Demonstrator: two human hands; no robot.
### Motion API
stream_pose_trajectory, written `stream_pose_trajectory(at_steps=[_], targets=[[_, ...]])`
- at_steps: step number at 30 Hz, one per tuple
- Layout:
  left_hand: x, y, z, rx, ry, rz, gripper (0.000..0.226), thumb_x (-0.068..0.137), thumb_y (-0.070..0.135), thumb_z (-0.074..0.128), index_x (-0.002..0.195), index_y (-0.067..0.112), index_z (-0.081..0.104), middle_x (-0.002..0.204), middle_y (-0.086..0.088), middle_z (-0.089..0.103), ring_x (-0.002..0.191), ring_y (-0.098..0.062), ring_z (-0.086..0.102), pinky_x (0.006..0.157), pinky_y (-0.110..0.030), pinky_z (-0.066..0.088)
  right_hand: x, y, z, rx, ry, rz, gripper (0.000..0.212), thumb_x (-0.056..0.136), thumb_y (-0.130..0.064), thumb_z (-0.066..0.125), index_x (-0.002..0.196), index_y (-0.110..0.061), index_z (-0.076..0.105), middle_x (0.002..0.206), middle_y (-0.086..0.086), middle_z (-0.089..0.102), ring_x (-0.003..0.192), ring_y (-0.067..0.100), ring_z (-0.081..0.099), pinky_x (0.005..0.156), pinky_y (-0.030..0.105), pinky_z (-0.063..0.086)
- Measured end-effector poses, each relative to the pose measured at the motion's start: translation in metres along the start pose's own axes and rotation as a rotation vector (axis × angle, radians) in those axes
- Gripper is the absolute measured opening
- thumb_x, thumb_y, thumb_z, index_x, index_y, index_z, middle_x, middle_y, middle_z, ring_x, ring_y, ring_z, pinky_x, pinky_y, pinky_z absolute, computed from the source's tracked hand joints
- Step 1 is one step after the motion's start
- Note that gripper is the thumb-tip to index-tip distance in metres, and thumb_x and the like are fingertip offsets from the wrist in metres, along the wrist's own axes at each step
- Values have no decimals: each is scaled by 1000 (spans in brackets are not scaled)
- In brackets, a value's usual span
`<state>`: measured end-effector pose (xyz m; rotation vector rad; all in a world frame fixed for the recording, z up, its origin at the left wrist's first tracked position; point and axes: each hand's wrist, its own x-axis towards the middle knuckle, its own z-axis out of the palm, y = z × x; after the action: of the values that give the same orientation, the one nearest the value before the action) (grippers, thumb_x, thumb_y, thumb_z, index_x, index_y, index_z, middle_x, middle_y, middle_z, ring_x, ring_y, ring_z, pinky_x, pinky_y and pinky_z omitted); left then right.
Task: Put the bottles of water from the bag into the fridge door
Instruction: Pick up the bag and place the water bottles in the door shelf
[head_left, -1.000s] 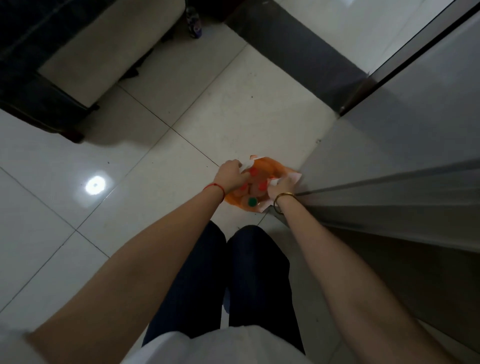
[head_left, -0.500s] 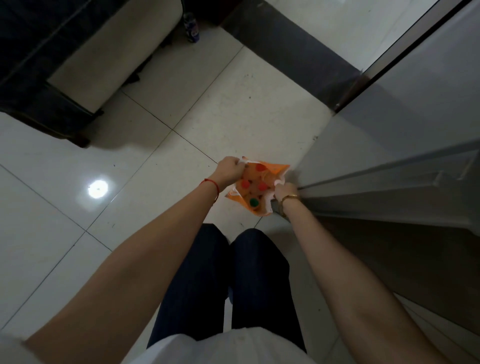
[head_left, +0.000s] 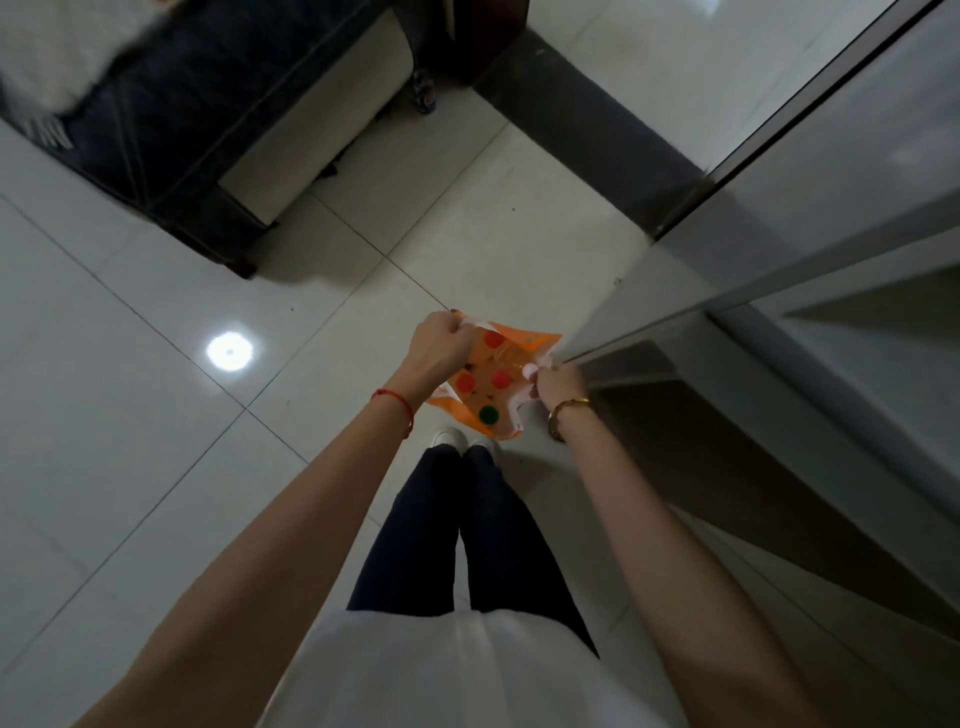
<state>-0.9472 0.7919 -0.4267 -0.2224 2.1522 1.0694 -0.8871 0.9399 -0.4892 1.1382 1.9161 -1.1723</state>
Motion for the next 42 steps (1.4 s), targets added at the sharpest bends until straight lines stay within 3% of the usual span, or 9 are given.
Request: stream_pose_trajectory(at_steps=[4, 7, 10, 16, 21, 26, 32, 39, 42], targets=[[-72, 27, -27, -80, 51, 30, 25, 92, 17, 44, 70, 8, 53, 72, -14, 44, 69, -23, 41, 65, -35, 35, -70, -5, -21, -7, -53, -41, 28, 99, -16, 43, 111, -1, 64, 122, 23, 64, 90, 20, 54, 75, 24, 40], [-118, 42, -39, -115, 76, 37, 29, 89, 16, 45, 67, 0, 55, 69, -13, 43, 69, -23, 41, 64, -35, 36, -115, 2, -37, 24, -60, -49, 23, 99, -16, 41, 86, -9, 59, 96, 19, 65, 83, 18, 53, 61, 24, 40], [-154, 52, -45, -145, 110, -29, 22, 87, 12, 45, 69, 3, 55, 74, -14, 42, 70, -23, 41, 62, -33, 36, -156, 17, -48, 47, -55, -46, 38, 98, -22, 41, 65, -12, 58, 72, 6, 62, 82, 22, 55, 75, 29, 37], [-208, 67, -52, -283, 103, -185, 26, 83, 0, 47, 60, 7, 39, 63, -7, 35, 57, -20, 34, 54, -30, 30, -215, 50, -61, 85, -23, -6, 35, 91, -19, 47, 58, -14, 56, 69, 8, 61, 73, 22, 47, 74, 31, 35], [-251, 78, -50, -373, -23, -151, 8, 90, 2, 49, 87, 5, 55, 61, -4, 33, 47, -14, 30, 35, -19, 25, -255, 83, -69, 208, 73, 17, 39, 91, -17, 48, 55, -18, 62, 56, -2, 61, 73, 20, 54, 77, 32, 39], [-292, 87, -46, -459, -247, -99, 28, 91, 3, 45, 67, 14, 36, 38, 7, 25, 25, -6, 20, 30, -13, 14, -293, 121, -73, 351, 182, 34, 40, 96, -17, 42, 61, -17, 61, 63, 0, 61, 73, 16, 55, 82, 34, 43], [-329, 96, -35, -392, -516, -27, 21, 93, 6, 41, 77, 19, 38, 40, 10, 21, 31, -4, 17, 36, -18, 10, -332, 162, -71, 553, 359, 100, 36, 95, -13, 40, 64, -13, 59, 65, 1, 60, 66, 14, 53, 73, 28, 42], [-367, 108, -11, -333, -818, 11, 38, 93, 3, 35, 59, 19, 30, 42, 9, 23, 30, -2, 23, 39, -15, 10, -372, 200, -52, 720, 577, 140, 35, 95, -17, 41, 69, -19, 64, 68, 0, 63, 79, 17, 57, 87, 36, 45], [-379, 116, 1, -311, -907, 11, 38, 94, 3, 33, 60, 21, 29, 44, 9, 19, 29, -3, 25, 42, -17, 9, -387, 216, -47, 733, 665, 156, 33, 96, -16, 41, 72, -19, 63, 73, 3, 64, 81, 20, 58, 80, 34, 45]])
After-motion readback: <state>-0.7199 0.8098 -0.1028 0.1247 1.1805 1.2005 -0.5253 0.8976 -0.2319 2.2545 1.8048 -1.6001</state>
